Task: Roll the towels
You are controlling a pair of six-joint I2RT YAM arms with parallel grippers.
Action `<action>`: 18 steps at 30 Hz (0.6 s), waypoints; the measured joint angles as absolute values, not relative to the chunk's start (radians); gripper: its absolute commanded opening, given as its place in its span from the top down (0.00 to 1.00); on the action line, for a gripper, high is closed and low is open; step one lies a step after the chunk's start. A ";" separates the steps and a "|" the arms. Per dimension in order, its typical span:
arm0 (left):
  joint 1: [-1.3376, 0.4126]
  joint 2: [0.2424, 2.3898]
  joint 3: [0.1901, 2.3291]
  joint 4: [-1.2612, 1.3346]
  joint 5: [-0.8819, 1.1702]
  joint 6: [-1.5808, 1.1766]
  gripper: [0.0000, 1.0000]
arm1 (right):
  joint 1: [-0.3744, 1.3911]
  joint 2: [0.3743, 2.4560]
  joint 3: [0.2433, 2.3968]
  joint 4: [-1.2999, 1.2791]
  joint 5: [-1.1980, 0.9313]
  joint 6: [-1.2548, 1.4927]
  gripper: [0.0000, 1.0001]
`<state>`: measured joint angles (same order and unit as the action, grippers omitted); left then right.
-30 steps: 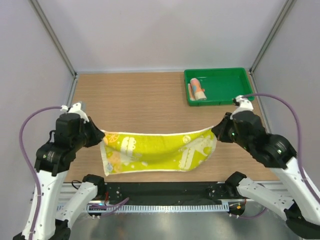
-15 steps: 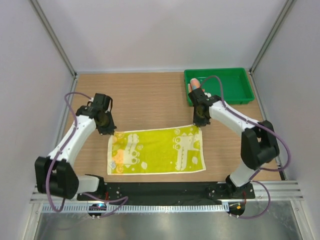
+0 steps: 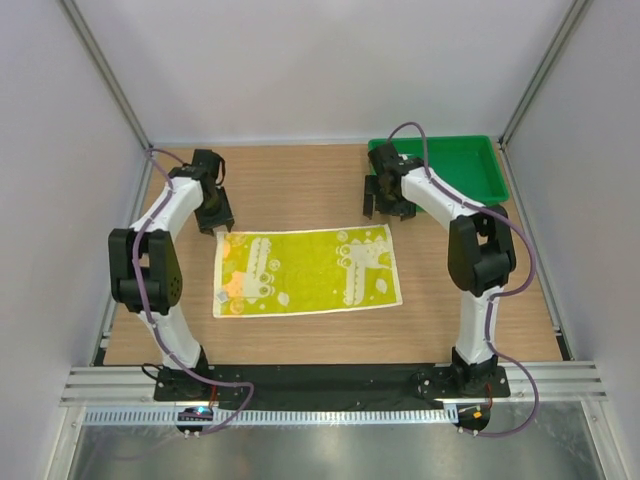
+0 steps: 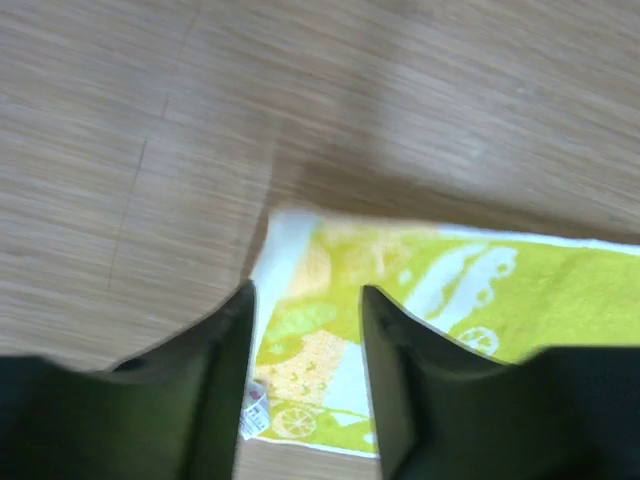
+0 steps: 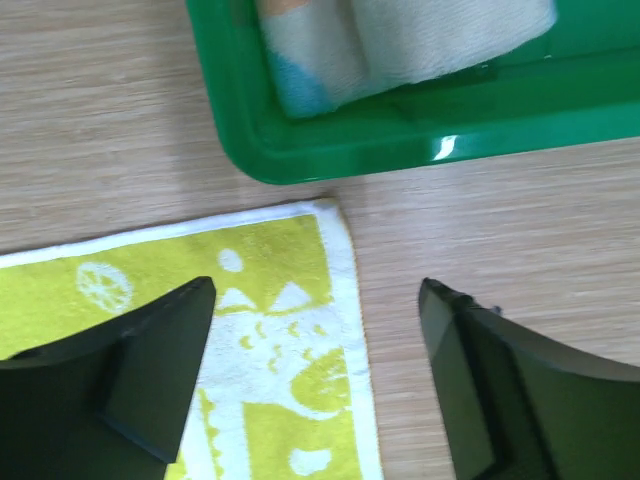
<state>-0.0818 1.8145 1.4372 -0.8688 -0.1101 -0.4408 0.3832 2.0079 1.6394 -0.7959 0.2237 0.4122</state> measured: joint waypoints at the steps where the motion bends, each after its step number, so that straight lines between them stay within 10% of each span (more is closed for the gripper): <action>1: -0.078 1.824 1.455 -0.868 -0.112 -0.437 0.36 | 0.380 2.009 1.646 -0.804 0.234 0.404 0.01; 10: -0.075 1.611 1.381 -0.886 -0.145 -0.443 0.23 | 0.355 1.847 1.598 -0.856 0.357 0.380 0.00; 18: -0.074 1.134 1.010 -0.823 -0.164 -0.473 0.00 | 0.355 1.237 1.168 -0.693 0.302 0.399 0.02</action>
<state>-0.0742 1.1339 1.0103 -0.8234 -0.1642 -0.4728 0.3550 1.2366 1.1679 -0.6930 0.3019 0.3992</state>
